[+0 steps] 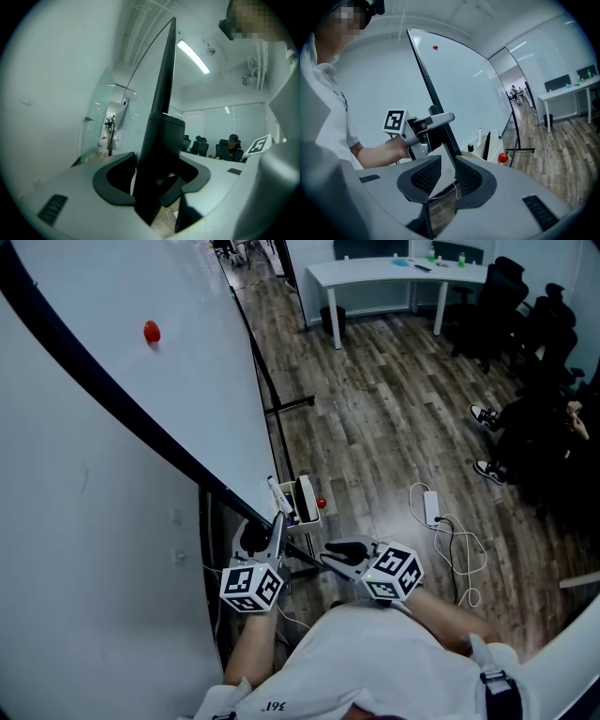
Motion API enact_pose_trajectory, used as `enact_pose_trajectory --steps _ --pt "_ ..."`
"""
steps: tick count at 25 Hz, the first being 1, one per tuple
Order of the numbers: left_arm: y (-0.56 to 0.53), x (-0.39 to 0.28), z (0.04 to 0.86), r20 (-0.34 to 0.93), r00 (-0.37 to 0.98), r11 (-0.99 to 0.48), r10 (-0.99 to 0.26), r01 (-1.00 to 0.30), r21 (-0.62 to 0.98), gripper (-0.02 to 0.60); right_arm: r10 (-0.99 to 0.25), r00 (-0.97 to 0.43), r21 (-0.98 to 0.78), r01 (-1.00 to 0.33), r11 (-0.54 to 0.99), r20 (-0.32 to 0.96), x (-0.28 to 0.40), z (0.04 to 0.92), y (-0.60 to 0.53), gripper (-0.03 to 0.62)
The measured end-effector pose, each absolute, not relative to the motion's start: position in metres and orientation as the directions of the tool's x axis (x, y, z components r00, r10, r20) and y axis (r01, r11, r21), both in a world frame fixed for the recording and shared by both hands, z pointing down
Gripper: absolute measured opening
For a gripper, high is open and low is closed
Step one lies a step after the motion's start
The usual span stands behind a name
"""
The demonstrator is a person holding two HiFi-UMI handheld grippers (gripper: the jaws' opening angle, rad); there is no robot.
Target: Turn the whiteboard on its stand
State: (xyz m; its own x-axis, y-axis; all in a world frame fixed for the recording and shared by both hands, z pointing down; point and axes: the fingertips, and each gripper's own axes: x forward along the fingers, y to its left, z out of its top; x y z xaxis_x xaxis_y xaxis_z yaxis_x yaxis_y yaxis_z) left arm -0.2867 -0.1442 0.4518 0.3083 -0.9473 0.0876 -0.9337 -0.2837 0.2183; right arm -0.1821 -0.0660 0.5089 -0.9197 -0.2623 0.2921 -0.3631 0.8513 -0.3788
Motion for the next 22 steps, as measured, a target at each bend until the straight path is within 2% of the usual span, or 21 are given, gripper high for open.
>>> enact_pose_trajectory --steps 22 --pt "-0.112 -0.303 0.442 0.033 0.346 -0.327 -0.938 -0.911 0.252 0.225 -0.316 -0.913 -0.428 -0.402 0.81 0.26 -0.185 0.509 -0.073 0.097"
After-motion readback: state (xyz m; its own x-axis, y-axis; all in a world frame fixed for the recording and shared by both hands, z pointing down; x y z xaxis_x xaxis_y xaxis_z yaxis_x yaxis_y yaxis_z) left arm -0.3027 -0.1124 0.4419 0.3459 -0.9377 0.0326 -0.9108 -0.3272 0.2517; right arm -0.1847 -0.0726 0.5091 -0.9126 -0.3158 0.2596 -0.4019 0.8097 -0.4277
